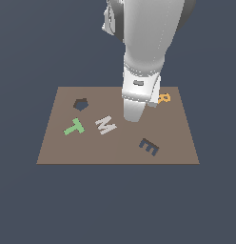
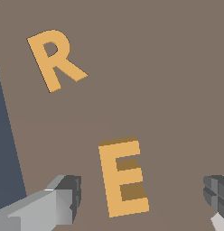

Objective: Insert a designated object into the corresponding slot on a board.

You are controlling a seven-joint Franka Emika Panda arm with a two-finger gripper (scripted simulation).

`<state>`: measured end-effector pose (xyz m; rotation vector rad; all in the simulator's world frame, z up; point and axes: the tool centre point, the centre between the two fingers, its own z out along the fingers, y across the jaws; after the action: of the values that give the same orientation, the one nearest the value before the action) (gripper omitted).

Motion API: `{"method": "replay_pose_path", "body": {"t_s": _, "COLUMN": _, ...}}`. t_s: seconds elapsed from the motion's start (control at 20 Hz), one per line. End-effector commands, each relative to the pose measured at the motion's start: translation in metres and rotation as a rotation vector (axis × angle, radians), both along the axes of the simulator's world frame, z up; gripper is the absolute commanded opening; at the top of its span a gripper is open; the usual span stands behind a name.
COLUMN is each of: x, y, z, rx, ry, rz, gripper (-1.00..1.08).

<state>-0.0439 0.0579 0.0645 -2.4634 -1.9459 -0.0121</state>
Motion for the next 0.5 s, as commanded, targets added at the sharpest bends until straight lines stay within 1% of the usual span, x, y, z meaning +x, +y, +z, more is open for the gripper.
{"method": "replay_pose_path", "body": {"t_s": 0.0, "x": -0.0039, "y": 0.0002, "z": -0.005, "rx": -0.002, "ry": 0.001, "rz": 0.057, "gripper": 1.0}}
{"method": "replay_pose_path", "body": {"t_s": 0.25, "x": -0.0091, "y": -0.0003, "z": -0.0118, "rx": -0.005, "ry": 0.003, "rz": 0.129, "gripper": 1.0}}
{"method": "replay_pose_path", "body": {"t_s": 0.45, "x": -0.011, "y": -0.0007, "z": -0.0144, "rx": -0.006, "ry": 0.004, "rz": 0.156, "gripper": 1.0}}
